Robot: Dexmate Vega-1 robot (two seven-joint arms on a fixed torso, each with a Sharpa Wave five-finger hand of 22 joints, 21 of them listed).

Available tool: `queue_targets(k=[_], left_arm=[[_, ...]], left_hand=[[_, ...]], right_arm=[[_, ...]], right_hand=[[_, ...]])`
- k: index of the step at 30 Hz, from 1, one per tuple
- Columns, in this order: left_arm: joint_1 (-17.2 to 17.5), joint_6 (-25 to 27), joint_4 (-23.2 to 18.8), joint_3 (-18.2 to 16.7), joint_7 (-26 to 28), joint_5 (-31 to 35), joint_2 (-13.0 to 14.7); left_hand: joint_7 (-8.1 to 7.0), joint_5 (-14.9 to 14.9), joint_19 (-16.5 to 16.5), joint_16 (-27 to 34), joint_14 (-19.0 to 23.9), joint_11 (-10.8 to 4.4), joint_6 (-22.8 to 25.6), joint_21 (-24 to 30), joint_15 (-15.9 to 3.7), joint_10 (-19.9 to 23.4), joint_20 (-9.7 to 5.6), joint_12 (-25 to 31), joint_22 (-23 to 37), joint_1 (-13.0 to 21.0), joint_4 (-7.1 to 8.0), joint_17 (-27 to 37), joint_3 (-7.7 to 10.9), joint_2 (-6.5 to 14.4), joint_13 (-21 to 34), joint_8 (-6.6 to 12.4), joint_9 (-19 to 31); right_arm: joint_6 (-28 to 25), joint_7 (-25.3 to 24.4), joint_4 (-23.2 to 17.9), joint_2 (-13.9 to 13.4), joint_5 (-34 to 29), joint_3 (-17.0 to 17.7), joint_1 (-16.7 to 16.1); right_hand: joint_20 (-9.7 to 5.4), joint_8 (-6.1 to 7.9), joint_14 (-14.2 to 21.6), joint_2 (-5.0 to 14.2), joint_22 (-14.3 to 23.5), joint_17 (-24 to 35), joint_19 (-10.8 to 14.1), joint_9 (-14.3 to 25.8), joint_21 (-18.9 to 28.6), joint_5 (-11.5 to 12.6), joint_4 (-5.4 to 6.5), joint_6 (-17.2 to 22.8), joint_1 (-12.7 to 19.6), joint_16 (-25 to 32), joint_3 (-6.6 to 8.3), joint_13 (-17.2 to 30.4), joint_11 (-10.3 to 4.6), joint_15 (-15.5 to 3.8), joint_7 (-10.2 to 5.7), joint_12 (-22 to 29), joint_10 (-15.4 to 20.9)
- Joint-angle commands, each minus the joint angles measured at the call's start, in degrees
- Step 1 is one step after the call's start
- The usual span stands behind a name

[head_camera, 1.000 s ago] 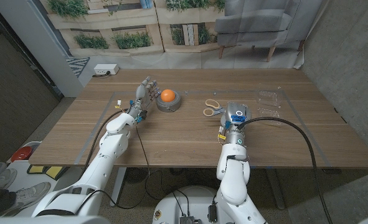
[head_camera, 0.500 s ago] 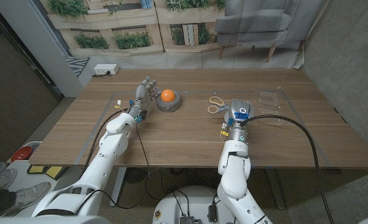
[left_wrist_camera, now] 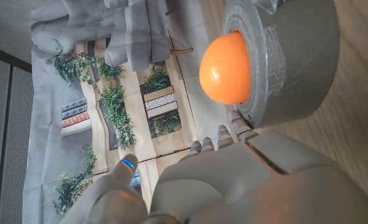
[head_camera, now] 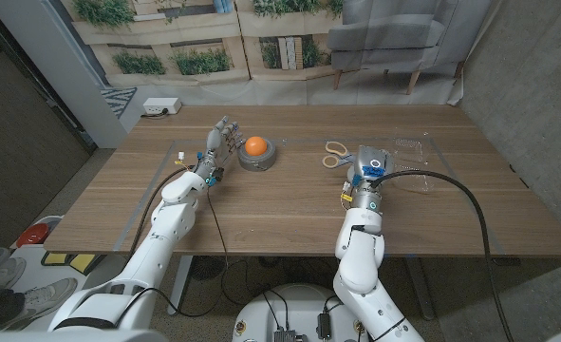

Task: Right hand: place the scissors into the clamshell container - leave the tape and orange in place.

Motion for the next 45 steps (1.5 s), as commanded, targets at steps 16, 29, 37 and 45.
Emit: queue_targets(k=[16,29,37,45], left_arm=[[0.26,0.08,-0.66,-0.27,0.92,0.15,0.03],[0.58,0.24,-1.07,-0.37,1.21,0.18,0.06],[0.74,0.28,-1.52,-0.32,1.34,0.25,0.04],[1.04,0.43,-1.95,-0.44,1.53,0.24,0.12]], left_hand=[[0.31,0.31,-0.09,0.43,-4.52,-0.1,0.15,-0.06,0.16,-3.81,0.43,0.41,0.25,-0.17,-0.17,0.26,-0.16,6.27,0.29,-0.01,0.25],[0.25,0.31,-0.06,0.45,-4.48,-0.03,0.14,-0.09,0.17,-3.8,0.41,0.41,0.25,-0.17,-0.17,0.26,-0.16,6.27,0.29,-0.01,0.25],[0.26,0.31,-0.09,0.43,-4.52,-0.03,0.12,-0.14,0.13,-3.84,0.43,0.4,0.25,-0.17,-0.17,0.26,-0.17,6.26,0.29,-0.02,0.25],[0.22,0.31,-0.08,0.44,-4.51,0.0,0.11,-0.16,0.15,-3.83,0.44,0.4,0.25,-0.17,-0.16,0.26,-0.17,6.26,0.29,-0.02,0.25]], right_arm=[[-3.13,-0.77,1.76,-2.07,3.05,1.69,4.28],[-5.95,-1.62,1.78,-2.8,4.36,2.7,5.1],[-7.29,-1.74,2.01,-3.28,5.22,3.1,5.78],[-8.59,-1.52,2.78,-3.75,5.97,3.19,6.7]], right_hand=[[0.06,1.41,0.27,-0.05,0.07,0.27,0.2,3.1,0.78,-0.1,2.8,13.26,0.22,0.17,3.74,0.34,0.3,-3.07,0.69,0.15,0.66],[0.01,1.29,0.22,-0.17,0.04,0.28,0.07,3.22,1.02,-0.16,2.82,13.3,0.07,0.21,4.09,0.5,0.21,-3.15,0.64,0.04,0.69],[-0.05,1.25,0.24,-0.21,0.02,0.23,-0.01,3.28,1.16,-0.18,2.83,13.41,0.0,0.22,4.32,0.53,0.2,-3.16,0.7,-0.07,0.69],[-0.05,1.15,0.21,-0.29,0.01,0.28,-0.08,3.24,1.31,-0.21,2.8,13.51,-0.03,0.27,4.54,0.63,0.2,-3.12,0.71,-0.11,0.75]])
